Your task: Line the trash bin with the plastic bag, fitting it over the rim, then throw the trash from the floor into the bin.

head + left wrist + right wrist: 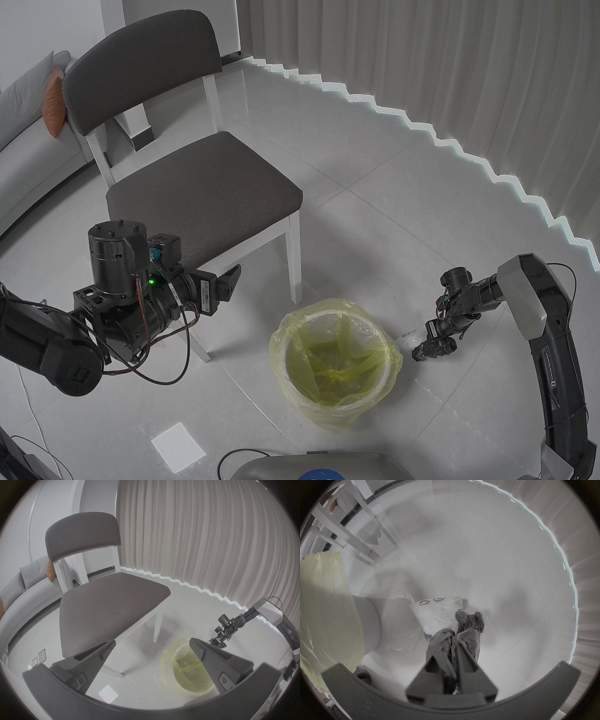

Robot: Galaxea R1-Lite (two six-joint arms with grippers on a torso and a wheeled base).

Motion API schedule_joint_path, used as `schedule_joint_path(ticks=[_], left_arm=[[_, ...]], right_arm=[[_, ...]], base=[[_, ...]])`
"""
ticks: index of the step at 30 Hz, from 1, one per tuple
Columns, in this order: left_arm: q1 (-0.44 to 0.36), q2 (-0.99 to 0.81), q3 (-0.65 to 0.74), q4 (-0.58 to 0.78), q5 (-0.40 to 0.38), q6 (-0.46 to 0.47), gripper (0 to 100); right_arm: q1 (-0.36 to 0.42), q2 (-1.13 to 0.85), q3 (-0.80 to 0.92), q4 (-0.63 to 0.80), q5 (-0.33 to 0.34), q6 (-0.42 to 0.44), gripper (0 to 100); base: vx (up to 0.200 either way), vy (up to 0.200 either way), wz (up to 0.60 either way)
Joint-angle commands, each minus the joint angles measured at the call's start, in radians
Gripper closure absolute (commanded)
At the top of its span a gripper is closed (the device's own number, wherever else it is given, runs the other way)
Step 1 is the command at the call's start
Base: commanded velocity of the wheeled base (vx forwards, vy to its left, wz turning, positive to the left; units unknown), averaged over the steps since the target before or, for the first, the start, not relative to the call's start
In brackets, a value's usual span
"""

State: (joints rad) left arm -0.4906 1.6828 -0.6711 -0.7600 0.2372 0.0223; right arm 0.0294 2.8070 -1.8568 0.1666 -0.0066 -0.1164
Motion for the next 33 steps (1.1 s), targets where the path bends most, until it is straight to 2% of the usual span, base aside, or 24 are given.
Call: schedule_joint_path(ticks=[1,5,14,24,32,33], left_arm=[[0.017,-0.025,0.013,-0.004,-0.001,-0.001,0],[0.017,-0.028,0.03,-0.01,-0.003,-0.001,0],[0.017,-0.032,0.031,-0.012,0.001,0.001,0],[0.02,-0.054,0.039,-0.01,0.001,-0.001,0],[0.024,-0.064,0.045,-0.007,0.001,-0.001,0],[0.024,-0.064,0.045,-0.01,0.001,-0.001,0]], right_arm=[[-0.012,-0.073,0.068,-0.045,0.011,-0.002,100],[-0.025,-0.121,0.1,-0.061,0.019,-0.002,100],[-0.028,-0.284,0.223,-0.102,0.085,-0.006,100],[0.014,-0.509,0.495,-0.355,0.126,-0.045,100],[0.052,-0.635,0.639,-0.489,0.143,-0.055,100],[0.067,-0.67,0.694,-0.559,0.162,-0.065,100]], base=[[0.0,0.0,0.0],[0.0,0.0,0.0],[0.0,0.0,0.0],[0.0,0.0,0.0],[0.0,0.0,0.0],[0.0,0.0,0.0]])
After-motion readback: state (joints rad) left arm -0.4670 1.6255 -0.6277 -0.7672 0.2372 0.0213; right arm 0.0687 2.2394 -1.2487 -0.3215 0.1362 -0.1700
